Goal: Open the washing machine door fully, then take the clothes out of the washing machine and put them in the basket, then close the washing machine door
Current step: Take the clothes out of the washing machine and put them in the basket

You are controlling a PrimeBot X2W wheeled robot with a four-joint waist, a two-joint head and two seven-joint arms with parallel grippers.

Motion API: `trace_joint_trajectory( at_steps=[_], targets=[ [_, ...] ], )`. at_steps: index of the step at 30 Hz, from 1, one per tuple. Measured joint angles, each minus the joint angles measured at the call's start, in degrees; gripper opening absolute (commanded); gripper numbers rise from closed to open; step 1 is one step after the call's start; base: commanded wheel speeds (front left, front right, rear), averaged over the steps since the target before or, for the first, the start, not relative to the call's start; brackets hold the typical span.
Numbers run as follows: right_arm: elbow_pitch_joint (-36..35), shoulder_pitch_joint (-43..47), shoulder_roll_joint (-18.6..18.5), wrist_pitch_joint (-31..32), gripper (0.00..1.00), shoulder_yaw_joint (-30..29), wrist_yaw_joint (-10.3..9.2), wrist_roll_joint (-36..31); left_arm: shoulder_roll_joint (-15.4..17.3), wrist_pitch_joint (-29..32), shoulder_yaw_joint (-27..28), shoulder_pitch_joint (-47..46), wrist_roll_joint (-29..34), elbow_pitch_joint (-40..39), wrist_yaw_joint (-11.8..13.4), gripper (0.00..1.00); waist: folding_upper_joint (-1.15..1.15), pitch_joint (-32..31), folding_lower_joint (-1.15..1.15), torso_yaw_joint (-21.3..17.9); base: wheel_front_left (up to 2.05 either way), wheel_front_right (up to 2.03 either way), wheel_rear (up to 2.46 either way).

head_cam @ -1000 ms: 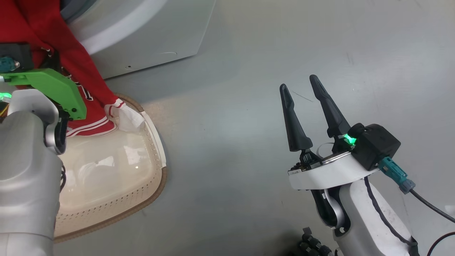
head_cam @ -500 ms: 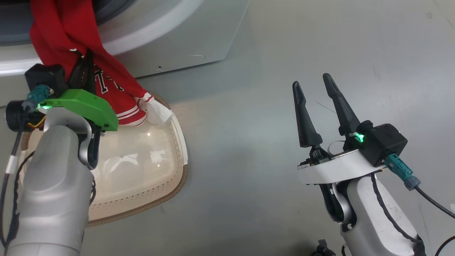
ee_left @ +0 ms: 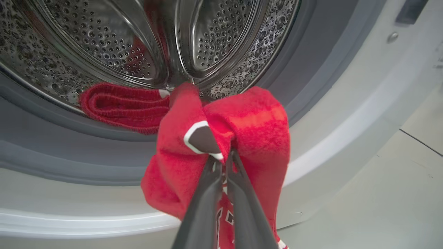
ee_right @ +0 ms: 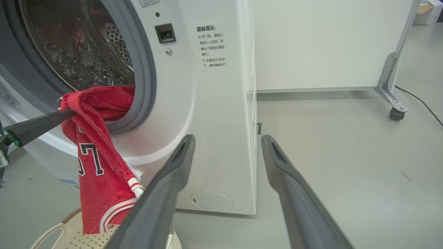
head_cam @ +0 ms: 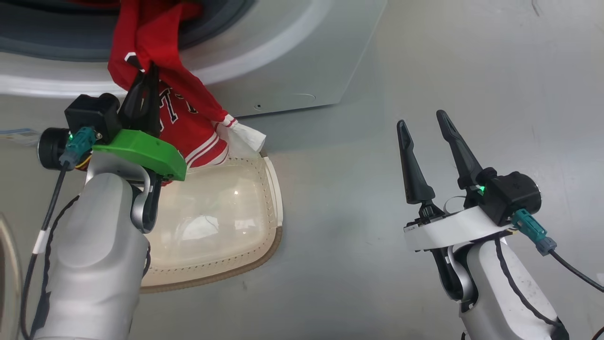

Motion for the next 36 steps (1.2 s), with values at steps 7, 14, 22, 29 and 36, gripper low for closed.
trace_joint_trajectory(
  at_steps=[7, 14, 22, 29, 36],
  targets=[
    [1.1, 1.2, 0.0, 0.0, 1.00, -0.2, 0.60, -0.4, -0.2, 0.0, 1.6, 1.9, 0.5, -9.3, 0.0, 0.00, 0.00, -3.1, 0.00, 2.2, 0.00, 0.00, 0.00],
    [1.8, 2.9, 0.0, 0.0, 1.00, -0.7, 1.19, -0.4, -0.4, 0.0, 2.0, 7.6, 1.2, -16.4, 0.1, 0.00, 0.00, -6.8, 0.00, 3.5, 0.00, 0.00, 0.00],
    [1.8, 4.4, 0.0, 0.0, 1.00, -0.7, 1.56, -0.5, -0.5, 0.0, 1.1, 14.9, 2.1, -19.9, 0.6, 0.00, 0.00, -8.9, 0.00, 4.5, 0.00, 0.00, 0.00],
    [1.0, 4.8, 0.0, 0.0, 1.00, -0.4, 1.78, -0.5, -0.5, 0.0, -1.0, 21.6, 1.7, -17.3, 1.1, 0.00, 0.00, -8.5, 0.00, 4.5, 0.00, 0.00, 0.00],
    [-0.2, 4.7, 0.0, 0.0, 1.00, 0.7, 1.80, -0.5, -0.5, 0.6, -1.8, 22.2, 1.0, -13.8, 1.1, 0.00, 0.00, -6.2, 0.00, 3.9, 0.00, 0.00, 0.00]
  ],
)
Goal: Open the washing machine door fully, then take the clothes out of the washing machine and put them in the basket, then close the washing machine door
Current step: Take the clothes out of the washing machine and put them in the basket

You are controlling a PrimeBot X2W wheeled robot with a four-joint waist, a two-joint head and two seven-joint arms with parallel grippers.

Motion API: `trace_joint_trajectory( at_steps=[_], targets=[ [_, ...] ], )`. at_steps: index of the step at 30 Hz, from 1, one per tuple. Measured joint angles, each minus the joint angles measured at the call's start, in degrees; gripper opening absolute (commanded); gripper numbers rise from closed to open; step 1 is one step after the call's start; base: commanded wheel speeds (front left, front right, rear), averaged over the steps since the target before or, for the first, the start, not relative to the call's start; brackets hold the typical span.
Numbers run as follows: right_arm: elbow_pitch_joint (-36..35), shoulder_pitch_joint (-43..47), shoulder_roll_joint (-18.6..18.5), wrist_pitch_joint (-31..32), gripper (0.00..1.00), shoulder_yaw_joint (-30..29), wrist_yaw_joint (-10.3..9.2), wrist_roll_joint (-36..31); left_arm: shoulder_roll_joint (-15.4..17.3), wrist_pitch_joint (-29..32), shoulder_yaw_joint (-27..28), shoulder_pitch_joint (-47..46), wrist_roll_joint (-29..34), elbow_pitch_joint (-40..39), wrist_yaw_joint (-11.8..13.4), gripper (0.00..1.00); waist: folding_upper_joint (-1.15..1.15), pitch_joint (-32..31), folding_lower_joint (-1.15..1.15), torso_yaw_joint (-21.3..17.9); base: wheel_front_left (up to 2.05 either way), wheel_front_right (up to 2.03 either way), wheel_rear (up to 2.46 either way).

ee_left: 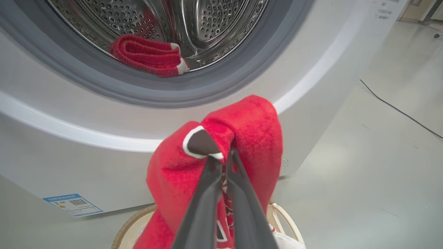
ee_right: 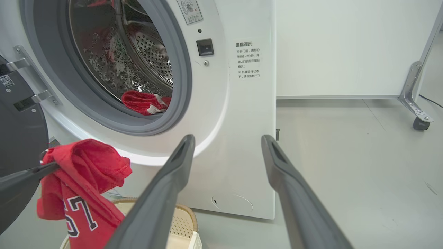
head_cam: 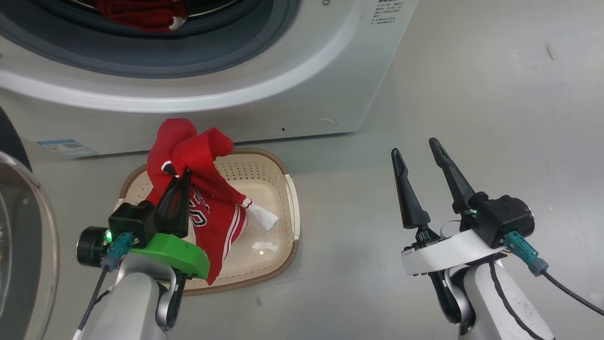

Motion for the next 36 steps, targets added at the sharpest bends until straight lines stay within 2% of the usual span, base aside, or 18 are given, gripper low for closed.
trace_joint_trajectory(
  at_steps=[10, 28, 29, 31, 33, 34, 36],
  targets=[
    [-1.7, -1.3, 0.0, 0.0, 1.00, 1.5, -0.04, 0.7, 0.8, 4.7, -0.2, -1.0, -0.1, 6.9, -0.1, 0.00, 0.00, 4.2, 0.00, -2.4, 0.00, 0.00, 0.00],
    [-3.8, -6.7, 0.0, 0.0, 1.00, 3.8, -0.74, 3.4, 2.1, 15.2, 1.2, -11.4, -2.6, 22.0, -1.2, 0.00, 0.00, 14.0, 0.00, -8.7, 0.00, 0.00, 0.00],
    [-3.8, -7.0, 0.0, 0.0, 1.00, 3.8, -0.81, 3.4, 2.1, 15.5, 1.3, -11.7, -2.7, 22.8, -1.3, 0.11, 0.00, 14.3, 0.00, -9.0, 0.00, 0.00, 0.00],
    [-3.7, -7.2, 0.0, 0.0, 1.00, 3.7, -0.85, 3.5, 2.1, 15.7, 1.3, -12.5, -2.7, 23.9, -1.5, 0.46, 0.00, 14.9, 0.00, -9.5, 0.00, 0.00, 0.00],
    [-3.7, -7.3, 0.0, 0.0, 1.00, 3.6, -0.88, 3.6, 2.0, 15.7, 1.4, -13.3, -2.8, 24.7, -1.5, 0.95, 0.00, 15.3, 0.00, -9.9, 0.00, 0.00, 0.00],
    [-3.7, -7.3, 0.0, 0.0, 1.00, 3.6, -1.03, 3.6, 2.0, 15.7, 1.5, -13.7, -2.9, 25.0, -1.5, 1.00, 0.00, 15.4, 0.00, -10.0, 0.00, 0.00, 0.00],
    [-3.6, -7.4, 0.0, 0.0, 1.00, 3.6, -1.30, 3.6, 2.0, 15.1, 1.8, -14.3, -3.1, 25.4, -1.5, 1.00, 0.00, 15.6, 0.00, -10.1, 0.00, 0.00, 0.00]
  ],
)
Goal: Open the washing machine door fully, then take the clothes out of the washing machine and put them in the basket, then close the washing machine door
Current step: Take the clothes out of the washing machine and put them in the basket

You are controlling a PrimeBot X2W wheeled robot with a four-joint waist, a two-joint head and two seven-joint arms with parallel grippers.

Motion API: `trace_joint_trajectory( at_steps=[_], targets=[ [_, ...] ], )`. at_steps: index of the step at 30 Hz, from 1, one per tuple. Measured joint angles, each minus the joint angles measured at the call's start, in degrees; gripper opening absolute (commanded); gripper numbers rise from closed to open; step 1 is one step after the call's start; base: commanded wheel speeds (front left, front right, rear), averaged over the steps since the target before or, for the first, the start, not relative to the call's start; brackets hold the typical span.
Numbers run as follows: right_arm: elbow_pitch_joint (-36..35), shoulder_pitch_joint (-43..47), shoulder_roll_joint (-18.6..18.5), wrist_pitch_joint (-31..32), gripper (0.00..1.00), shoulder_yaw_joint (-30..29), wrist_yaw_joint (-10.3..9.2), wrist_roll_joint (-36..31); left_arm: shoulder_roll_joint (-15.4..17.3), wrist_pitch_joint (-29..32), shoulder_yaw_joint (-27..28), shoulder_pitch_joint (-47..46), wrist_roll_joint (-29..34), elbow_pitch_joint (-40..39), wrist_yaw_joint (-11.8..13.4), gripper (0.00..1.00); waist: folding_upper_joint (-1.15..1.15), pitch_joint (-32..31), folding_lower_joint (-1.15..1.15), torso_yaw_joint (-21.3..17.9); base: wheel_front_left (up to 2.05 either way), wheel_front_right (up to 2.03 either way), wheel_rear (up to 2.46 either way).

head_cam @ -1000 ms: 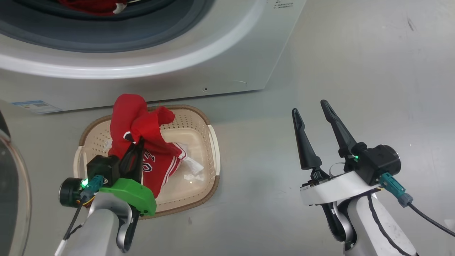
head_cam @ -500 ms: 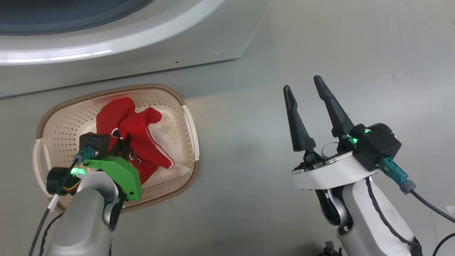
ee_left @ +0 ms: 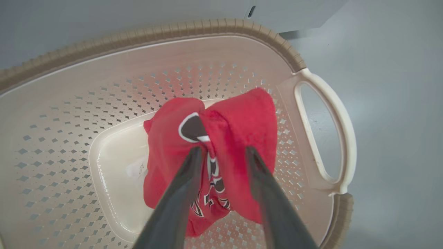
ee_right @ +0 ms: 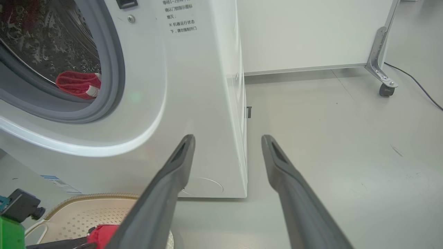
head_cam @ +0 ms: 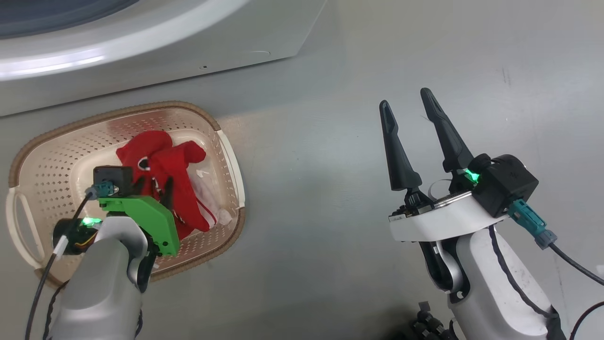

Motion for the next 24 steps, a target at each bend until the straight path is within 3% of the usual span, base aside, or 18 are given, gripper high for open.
trace_joint_trajectory(
  at_steps=[15, 19, 24],
  targets=[
    [2.8, -0.3, 0.0, 0.0, 1.00, -2.7, -0.01, -1.5, -1.0, -10.4, -0.4, -1.5, 0.7, 1.5, -0.1, 1.00, 0.00, -4.1, 0.00, 2.4, 0.00, 0.00, 0.00],
    [3.8, 0.0, 0.0, 0.0, 1.00, -3.8, 0.00, -2.2, -1.5, -14.5, -0.3, -1.5, 0.6, 0.3, -0.1, 1.00, 0.00, -6.1, 0.00, 3.4, 0.00, 0.00, 0.00],
    [4.9, 1.4, 0.0, 0.0, 1.00, -5.3, 0.01, -3.0, -1.9, -15.4, -0.5, -1.3, 0.3, -2.4, -0.6, 1.00, 0.00, -9.2, 0.00, 4.7, 0.00, 0.00, 0.00]
  ],
)
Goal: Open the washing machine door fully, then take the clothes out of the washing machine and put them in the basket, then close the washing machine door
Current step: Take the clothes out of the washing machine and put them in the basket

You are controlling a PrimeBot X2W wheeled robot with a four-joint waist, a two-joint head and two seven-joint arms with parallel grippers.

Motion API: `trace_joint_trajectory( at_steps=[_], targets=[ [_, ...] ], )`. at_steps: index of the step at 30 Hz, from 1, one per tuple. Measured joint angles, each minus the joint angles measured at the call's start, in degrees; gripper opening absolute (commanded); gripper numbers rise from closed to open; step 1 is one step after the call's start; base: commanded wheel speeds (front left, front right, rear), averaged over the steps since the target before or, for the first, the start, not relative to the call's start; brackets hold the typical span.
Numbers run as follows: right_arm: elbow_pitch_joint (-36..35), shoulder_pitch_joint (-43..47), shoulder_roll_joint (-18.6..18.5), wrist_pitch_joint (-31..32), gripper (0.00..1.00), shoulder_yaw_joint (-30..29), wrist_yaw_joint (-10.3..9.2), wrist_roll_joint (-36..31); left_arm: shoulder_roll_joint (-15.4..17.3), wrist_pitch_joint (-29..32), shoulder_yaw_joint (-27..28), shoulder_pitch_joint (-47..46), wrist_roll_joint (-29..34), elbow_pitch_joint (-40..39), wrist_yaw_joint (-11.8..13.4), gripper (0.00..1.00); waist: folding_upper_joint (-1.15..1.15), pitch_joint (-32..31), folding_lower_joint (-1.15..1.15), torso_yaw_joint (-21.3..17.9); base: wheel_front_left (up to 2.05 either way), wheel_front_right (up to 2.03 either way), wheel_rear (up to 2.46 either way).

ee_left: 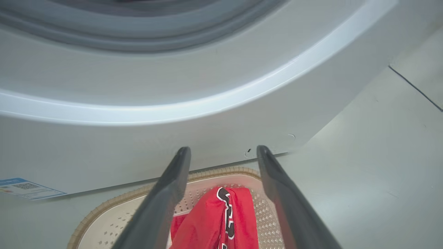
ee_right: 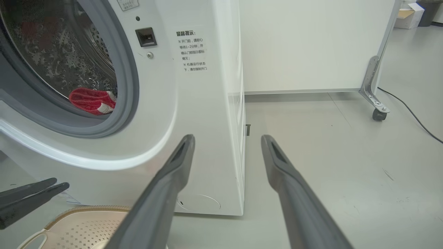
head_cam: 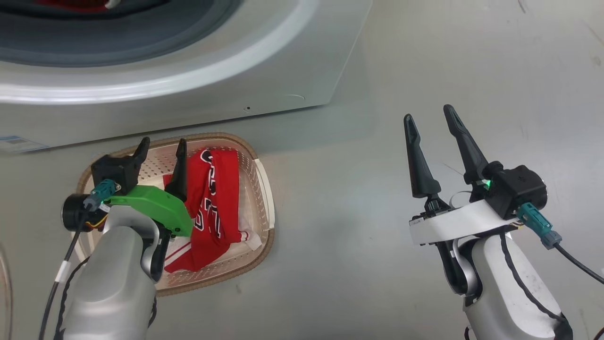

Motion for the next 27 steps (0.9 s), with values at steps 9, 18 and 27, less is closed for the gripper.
trace_joint_trajectory(
  at_steps=[9, 18, 27],
  targets=[
    [2.1, 4.1, 0.0, 0.0, 1.00, -2.8, 0.02, -1.3, -0.3, -0.2, 0.5, 3.9, -0.1, -9.4, -0.4, 1.00, 0.00, -7.1, 0.00, 2.5, 0.00, 0.00, 0.00],
    [2.8, 7.9, 0.0, 0.0, 1.00, -4.1, 0.27, -2.6, -0.4, -0.2, 2.0, 9.9, 1.1, -19.3, 1.4, 1.00, 0.00, -13.3, 0.00, 4.9, 0.00, 0.00, 0.00],
    [2.7, 11.1, 0.1, 0.0, 1.00, -5.8, 0.59, -2.6, -0.4, -0.2, 2.5, 18.0, 1.5, -24.2, 3.6, 1.00, 0.00, -18.1, 0.00, 6.5, 0.00, 0.00, 0.00]
  ],
)
